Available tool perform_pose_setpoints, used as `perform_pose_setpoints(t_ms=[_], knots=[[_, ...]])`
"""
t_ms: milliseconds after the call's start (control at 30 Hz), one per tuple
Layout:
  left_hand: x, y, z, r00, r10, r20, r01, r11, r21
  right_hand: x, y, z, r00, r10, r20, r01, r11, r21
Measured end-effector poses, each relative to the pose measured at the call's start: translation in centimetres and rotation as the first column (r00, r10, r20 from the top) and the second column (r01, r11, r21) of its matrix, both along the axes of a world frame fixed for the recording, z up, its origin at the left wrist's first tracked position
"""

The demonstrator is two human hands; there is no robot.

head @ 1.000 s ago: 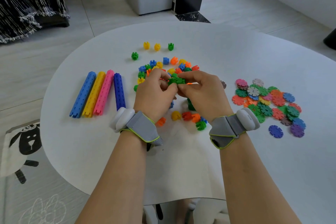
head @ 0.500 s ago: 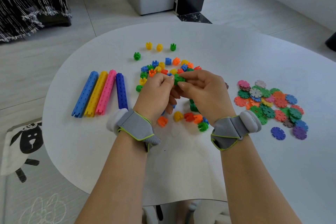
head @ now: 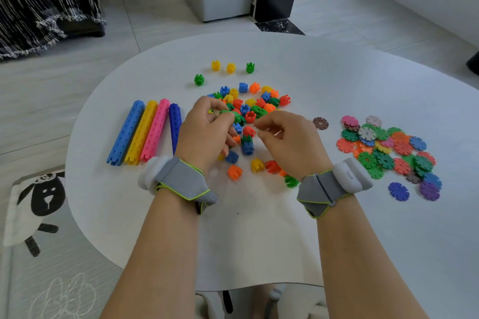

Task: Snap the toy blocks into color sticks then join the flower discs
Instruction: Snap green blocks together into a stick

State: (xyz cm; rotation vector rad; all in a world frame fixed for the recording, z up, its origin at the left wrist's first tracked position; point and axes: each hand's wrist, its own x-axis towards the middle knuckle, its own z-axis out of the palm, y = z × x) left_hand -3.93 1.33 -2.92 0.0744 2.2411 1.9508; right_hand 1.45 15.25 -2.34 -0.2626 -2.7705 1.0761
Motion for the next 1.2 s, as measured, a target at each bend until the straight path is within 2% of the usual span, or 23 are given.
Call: perform_pose_setpoints(t_ms=[100, 200, 333, 400, 467, 567, 667, 767, 933, 1067, 1200], knots=[[0.0, -0.1, -0.5, 1.0, -0.006, -0.026, 0.004, 0.999, -0.042, -0.3, -0.3, -0.2, 0.998, 0.036, 0.054, -0.044, 0.985, 0.168], [0.0, 0.0, -0.6, 0.999, 0.003, -0.033, -0.005, 0.998, -0.064, -0.8, -1.0, -0.2, 0.989, 0.002, 0.149, -0.046, 0.956, 0.29], [-0.1, -0.1, -0.7, 0.999, 0.008, -0.046, -0.012, 0.996, -0.09, -1.4, -2.2, -0.7, 0.985, -0.095, 0.142, 0.046, 0.949, 0.312], [0.0, 0.0, -0.6, 0.999, 0.01, -0.048, -0.014, 0.996, -0.093, -1.5, -2.4, -0.9, 0.982, -0.11, 0.152, 0.061, 0.954, 0.293], [0.0, 0.0, -0.5, 0.998, 0.017, -0.056, -0.022, 0.996, -0.091, -1.5, -2.2, -0.7, 0.985, -0.064, 0.163, 0.03, 0.98, 0.198], [0.0, -0.1, -0.5, 0.998, 0.025, -0.065, -0.031, 0.995, -0.095, -1.1, -1.9, -0.2, 0.998, -0.004, 0.061, 0.002, 1.0, 0.026], [-0.1, -0.1, -0.4, 0.997, 0.031, -0.068, -0.038, 0.994, -0.102, -0.9, -2.0, 0.1, 0.999, -0.026, -0.046, 0.022, 0.995, -0.101], [-0.1, 0.1, -0.5, 0.996, 0.023, -0.082, -0.033, 0.993, -0.117, -0.8, -2.3, 0.2, 0.996, -0.048, -0.073, 0.028, 0.969, -0.247], [0.5, 0.5, -0.1, 0.975, -0.042, -0.218, -0.034, 0.942, -0.334, -0.7, -2.5, 0.3, 0.996, 0.044, -0.075, -0.061, 0.968, -0.242], [0.7, 0.7, 0.3, 0.958, -0.021, -0.288, -0.096, 0.917, -0.387, -0.5, -2.2, 0.3, 0.995, 0.034, -0.091, -0.056, 0.967, -0.249], [0.5, 0.2, 0.5, 0.951, -0.043, -0.305, -0.103, 0.889, -0.447, -0.3, -1.0, 0.4, 0.998, 0.033, -0.046, -0.035, 0.998, -0.055]])
